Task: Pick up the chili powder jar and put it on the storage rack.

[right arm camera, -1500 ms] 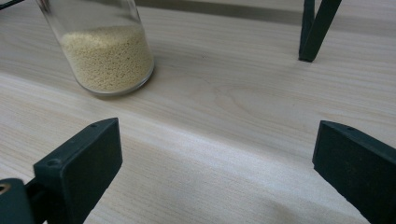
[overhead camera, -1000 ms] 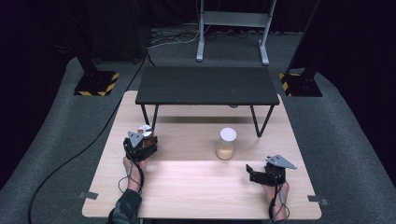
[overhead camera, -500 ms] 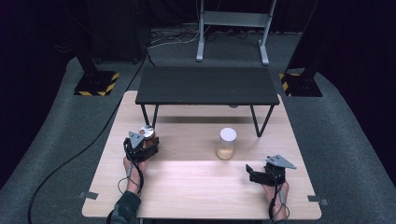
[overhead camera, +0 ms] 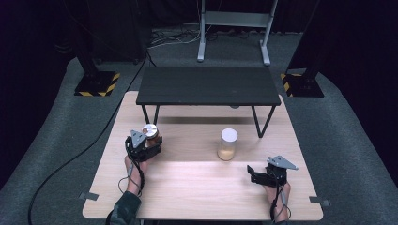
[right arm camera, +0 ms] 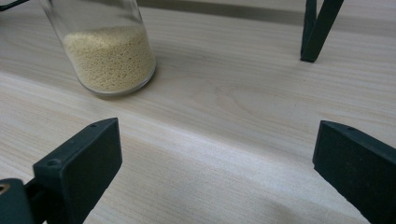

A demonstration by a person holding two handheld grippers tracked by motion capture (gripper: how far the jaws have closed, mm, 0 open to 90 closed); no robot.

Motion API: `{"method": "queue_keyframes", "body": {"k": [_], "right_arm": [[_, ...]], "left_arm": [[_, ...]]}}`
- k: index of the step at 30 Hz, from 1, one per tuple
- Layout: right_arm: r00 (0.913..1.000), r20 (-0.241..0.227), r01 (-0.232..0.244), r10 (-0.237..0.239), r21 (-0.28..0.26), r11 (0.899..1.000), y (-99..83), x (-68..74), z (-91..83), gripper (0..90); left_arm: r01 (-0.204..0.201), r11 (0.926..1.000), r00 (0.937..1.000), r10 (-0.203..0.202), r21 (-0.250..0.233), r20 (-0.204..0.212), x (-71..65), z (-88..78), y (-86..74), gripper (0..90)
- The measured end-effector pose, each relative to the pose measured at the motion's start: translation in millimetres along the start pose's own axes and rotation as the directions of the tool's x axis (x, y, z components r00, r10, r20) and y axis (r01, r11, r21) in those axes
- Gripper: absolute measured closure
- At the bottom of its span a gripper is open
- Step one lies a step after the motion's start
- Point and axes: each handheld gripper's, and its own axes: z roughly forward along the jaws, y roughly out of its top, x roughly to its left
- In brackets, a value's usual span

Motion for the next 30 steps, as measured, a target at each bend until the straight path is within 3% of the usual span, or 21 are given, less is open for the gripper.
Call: {"method": "queue_keyframes", "body": {"k": [11,30], "right_arm": [[1.0,-0.002,0.005,-0.005,0.001,1.0,0.1,0.1,0.1,0.1],[1.0,-0.001,0.007,-0.007,0.003,1.0,0.6,0.4,0.3,0.1]], "left_arm": [[-0.045,0.9989,0.9986,0.045,-0.016,0.027,-6.4,-5.9,14.1,31.8],[-0.074,0.9969,0.9955,0.075,-0.026,0.057,-10.4,-9.3,31.9,31.8]]}}
